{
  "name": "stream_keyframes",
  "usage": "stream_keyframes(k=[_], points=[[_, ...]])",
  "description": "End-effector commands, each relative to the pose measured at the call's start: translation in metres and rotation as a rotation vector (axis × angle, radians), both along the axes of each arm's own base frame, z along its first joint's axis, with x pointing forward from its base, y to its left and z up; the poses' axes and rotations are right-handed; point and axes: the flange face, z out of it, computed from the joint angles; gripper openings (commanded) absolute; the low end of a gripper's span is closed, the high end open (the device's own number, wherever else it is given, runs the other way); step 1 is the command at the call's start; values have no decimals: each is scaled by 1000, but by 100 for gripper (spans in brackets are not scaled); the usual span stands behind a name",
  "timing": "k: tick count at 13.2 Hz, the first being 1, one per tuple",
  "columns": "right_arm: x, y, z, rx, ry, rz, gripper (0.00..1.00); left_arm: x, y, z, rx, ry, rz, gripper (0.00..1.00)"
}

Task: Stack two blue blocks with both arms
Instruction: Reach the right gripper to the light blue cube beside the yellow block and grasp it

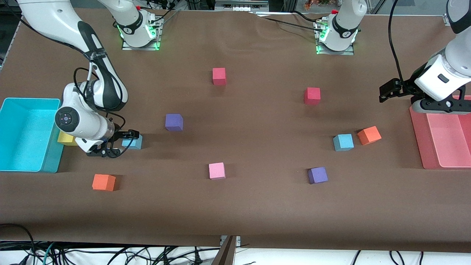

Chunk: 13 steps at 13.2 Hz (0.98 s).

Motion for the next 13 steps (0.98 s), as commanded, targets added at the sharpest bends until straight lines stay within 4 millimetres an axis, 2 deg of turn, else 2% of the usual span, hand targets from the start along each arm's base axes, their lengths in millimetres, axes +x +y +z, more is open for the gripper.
stream_keyframes(k=[1,4,5,6,7,10,13], points=[[1,6,-18,-1,-5,-2,100,-1,2,0,20,-10,-8,100],[0,6,-22,-1,3,10,98,-1,2,0,20,-10,-8,100],[0,6,-24,-3,6,3,71,-1,2,0,20,-10,-8,100],[0,6,-25,-3,10,-3,24,-1,2,0,20,-10,-8,100],[0,5,-26,-2,12,-7,0,-1,2,-1,20,-9,-8,100],[1,4,-27,-4,13,-6,0,-1,2,0,20,-12,-8,100],[13,9,-10,-1,-4,6,0,-1,2,0,20,-13,-8,100]])
